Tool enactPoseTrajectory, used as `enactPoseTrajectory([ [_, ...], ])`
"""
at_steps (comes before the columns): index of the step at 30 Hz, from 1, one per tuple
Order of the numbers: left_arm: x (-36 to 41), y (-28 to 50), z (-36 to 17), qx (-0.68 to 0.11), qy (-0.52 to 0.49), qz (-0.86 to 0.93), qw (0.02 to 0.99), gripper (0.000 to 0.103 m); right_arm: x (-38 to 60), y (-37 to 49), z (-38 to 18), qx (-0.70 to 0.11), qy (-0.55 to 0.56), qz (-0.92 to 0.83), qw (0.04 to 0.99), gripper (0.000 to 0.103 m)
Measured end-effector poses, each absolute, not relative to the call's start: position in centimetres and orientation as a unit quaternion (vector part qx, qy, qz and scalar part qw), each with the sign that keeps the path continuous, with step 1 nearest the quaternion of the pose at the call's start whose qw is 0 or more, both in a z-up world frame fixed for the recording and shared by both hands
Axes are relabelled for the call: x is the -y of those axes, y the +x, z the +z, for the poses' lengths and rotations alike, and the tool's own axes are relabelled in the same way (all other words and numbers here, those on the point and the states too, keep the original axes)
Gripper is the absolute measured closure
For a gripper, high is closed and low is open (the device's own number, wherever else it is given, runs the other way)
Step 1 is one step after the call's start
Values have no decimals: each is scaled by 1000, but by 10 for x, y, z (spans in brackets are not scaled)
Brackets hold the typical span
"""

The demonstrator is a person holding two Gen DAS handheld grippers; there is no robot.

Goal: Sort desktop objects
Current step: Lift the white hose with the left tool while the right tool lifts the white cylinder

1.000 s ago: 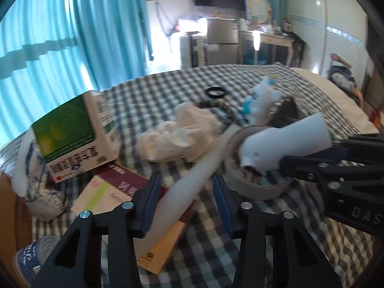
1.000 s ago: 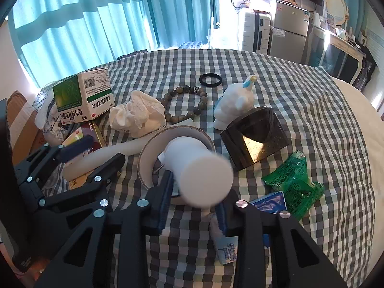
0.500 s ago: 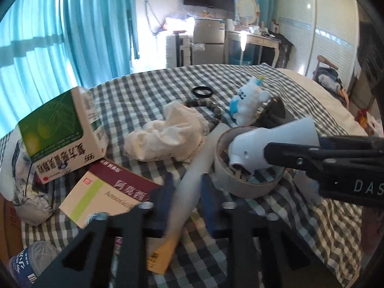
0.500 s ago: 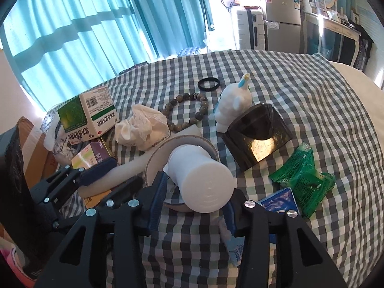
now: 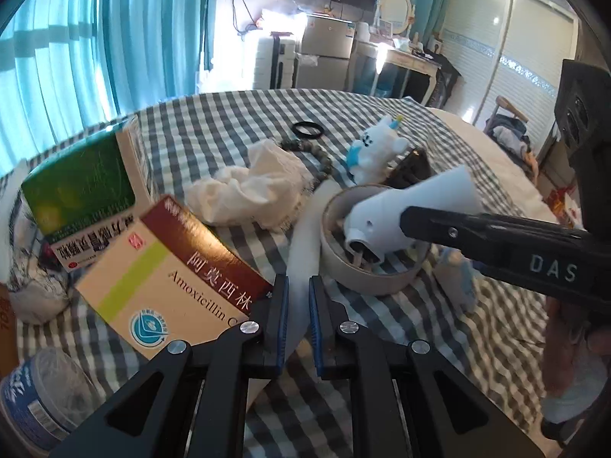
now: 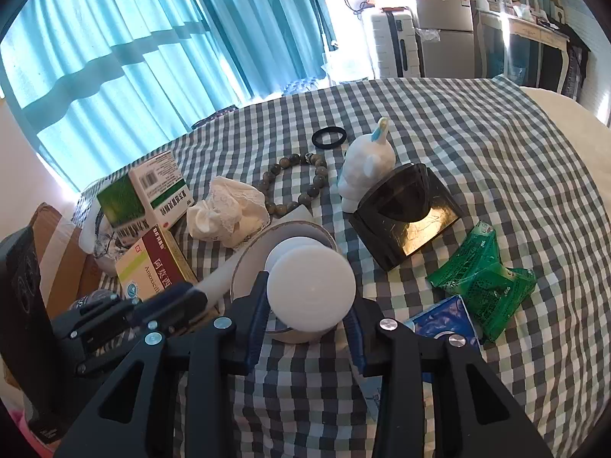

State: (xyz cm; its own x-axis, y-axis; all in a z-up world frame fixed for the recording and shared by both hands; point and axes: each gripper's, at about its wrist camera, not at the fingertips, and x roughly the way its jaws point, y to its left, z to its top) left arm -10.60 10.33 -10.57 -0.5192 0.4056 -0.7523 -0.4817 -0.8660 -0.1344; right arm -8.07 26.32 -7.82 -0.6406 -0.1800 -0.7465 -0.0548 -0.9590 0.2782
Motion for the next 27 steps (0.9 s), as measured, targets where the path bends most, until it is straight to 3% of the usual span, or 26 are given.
enactPoseTrajectory([
  [5,-131,-101,-125,-109,-437,855,258,90,-265,-80,-75,138,423,-895,33,68],
  [10,-129,-114,-136,-70,-447,859,241,77,-267,-83,-75,143,425,-893,30,64],
  [13,-133,-118,-139,-74,-452,857,238,76,-269,-85,-79,151,425,-892,27,60],
  [15,-137,-116,-140,-87,-451,855,241,77,-269,-85,-81,150,423,-893,29,61],
  [17,-136,-116,-140,-82,-453,852,249,92,-267,-83,-80,146,418,-896,29,64],
  [20,-127,-118,-140,-52,-458,851,254,95,-267,-82,-76,145,409,-901,29,71],
  [27,-115,-107,-126,-45,-474,843,252,95,-272,-76,-61,136,397,-908,19,71],
])
